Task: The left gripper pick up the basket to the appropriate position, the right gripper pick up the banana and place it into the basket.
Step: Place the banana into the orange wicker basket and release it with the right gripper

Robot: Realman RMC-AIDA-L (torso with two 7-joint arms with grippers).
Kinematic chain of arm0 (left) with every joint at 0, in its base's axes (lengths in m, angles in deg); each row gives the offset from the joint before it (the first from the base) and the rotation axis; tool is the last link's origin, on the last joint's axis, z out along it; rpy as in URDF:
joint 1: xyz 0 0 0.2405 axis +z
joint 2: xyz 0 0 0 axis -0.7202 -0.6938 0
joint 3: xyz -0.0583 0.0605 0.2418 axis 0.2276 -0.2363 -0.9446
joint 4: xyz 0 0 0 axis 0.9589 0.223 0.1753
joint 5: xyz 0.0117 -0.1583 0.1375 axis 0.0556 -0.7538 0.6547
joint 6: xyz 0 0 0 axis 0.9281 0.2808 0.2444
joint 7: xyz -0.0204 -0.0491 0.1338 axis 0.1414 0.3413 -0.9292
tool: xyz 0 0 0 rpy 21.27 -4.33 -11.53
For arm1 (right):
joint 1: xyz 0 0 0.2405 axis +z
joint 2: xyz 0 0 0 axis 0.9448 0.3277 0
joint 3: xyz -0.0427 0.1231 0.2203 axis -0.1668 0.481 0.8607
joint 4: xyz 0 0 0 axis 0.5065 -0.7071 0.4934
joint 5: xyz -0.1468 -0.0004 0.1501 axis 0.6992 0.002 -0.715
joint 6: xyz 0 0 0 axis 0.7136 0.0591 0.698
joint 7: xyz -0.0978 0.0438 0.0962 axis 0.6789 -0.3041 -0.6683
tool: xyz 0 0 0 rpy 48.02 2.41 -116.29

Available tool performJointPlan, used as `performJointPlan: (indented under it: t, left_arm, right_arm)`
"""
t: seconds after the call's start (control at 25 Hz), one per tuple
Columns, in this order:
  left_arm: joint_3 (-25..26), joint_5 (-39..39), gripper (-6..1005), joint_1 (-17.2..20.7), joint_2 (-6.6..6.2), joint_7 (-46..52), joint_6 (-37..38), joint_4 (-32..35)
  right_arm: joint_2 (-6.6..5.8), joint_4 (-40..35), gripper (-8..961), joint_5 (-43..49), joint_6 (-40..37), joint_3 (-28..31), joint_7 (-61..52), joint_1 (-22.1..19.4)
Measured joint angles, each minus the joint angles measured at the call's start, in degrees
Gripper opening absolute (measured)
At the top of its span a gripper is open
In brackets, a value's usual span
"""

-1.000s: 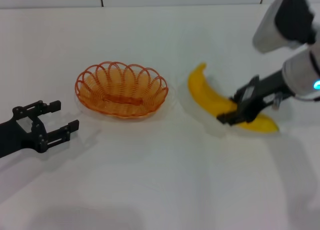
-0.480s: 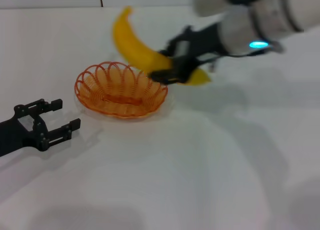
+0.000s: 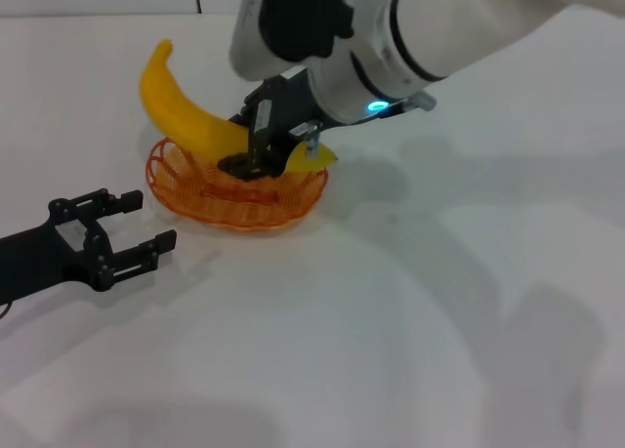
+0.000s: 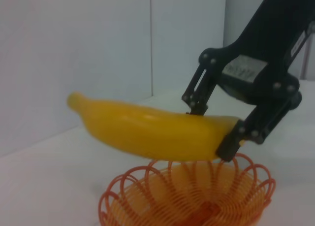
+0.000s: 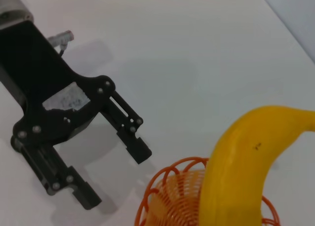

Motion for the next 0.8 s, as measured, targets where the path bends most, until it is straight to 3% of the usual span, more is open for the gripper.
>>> performJointPlan:
  t: [0.52,0.68,0.8]
  left_arm:
    - [-0.1,0.0,713,0.1,0.0,0.1,0.0,0.0]
    - [-0.1,-0.1,713,0.6,-0.08,0.0,0.0,0.0]
    - [-0.1,-0.3,713,0.9,-0.1,-0.1,0.0,0.0]
  right_arm:
    - [-0.06,0.7,541,-0.3,2.0,-1.1,0.6,-0.3]
    - [-0.3,-2.0,699,-1.4,0.8,-0.6,1.3,-2.5]
    - [-0.8,-6.6,802,-5.7,-3.6,3.9,6.3,-6.8]
